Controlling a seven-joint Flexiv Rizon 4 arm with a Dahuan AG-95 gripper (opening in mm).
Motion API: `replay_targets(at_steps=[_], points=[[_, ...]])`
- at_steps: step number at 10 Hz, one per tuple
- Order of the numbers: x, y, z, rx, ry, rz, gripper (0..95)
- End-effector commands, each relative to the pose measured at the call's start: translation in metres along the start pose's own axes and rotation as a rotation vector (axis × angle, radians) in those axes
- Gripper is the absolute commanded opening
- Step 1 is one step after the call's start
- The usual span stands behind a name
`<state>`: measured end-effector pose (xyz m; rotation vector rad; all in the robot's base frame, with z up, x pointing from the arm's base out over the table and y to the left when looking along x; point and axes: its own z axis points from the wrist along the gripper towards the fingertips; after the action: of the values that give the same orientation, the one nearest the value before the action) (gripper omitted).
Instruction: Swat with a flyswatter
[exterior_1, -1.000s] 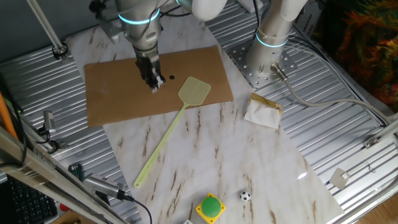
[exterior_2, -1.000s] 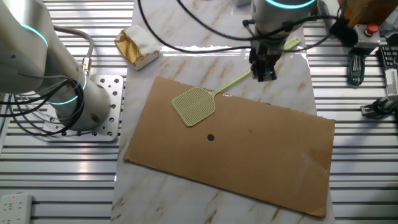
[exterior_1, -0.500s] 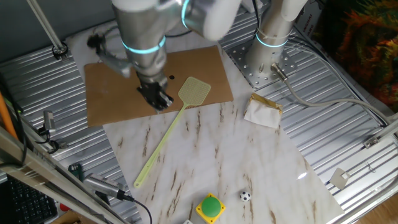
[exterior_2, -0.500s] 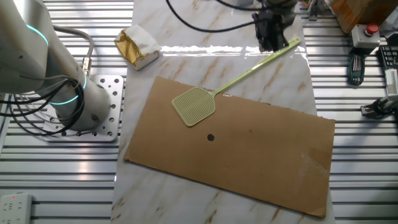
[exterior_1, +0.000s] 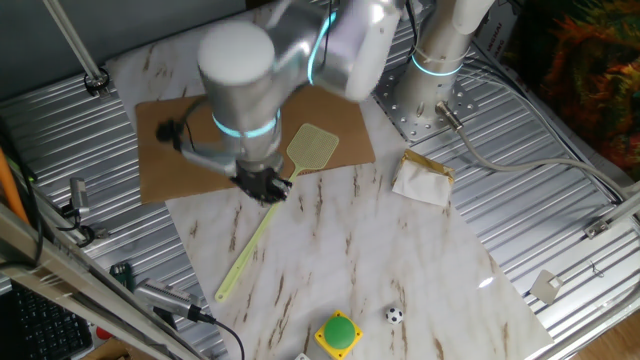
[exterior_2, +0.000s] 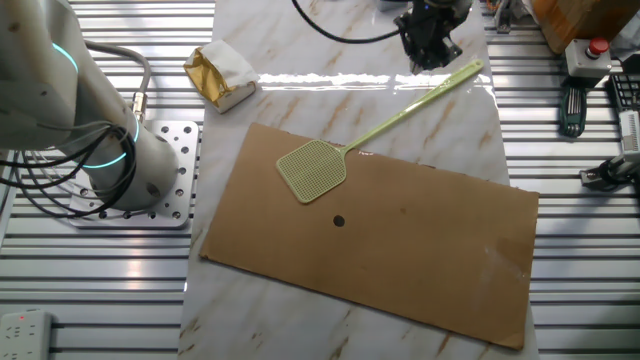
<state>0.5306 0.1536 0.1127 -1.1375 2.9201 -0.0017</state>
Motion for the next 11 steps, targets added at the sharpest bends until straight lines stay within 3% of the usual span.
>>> replay_targets(at_steps=[1, 3, 5, 8, 11], points=[[-0.001, 0.002, 0.024, -0.005, 0.015, -0.022, 0.0], [-0.002, 0.002, 0.034, -0.002, 0.027, -0.028, 0.0], [-0.004, 0.003, 0.052, -0.003, 0.035, -0.034, 0.0], [-0.004, 0.003, 0.056, 0.003, 0.059, -0.023, 0.0], [-0.008, 0.002, 0.059, 0.003, 0.057, -0.021, 0.0]])
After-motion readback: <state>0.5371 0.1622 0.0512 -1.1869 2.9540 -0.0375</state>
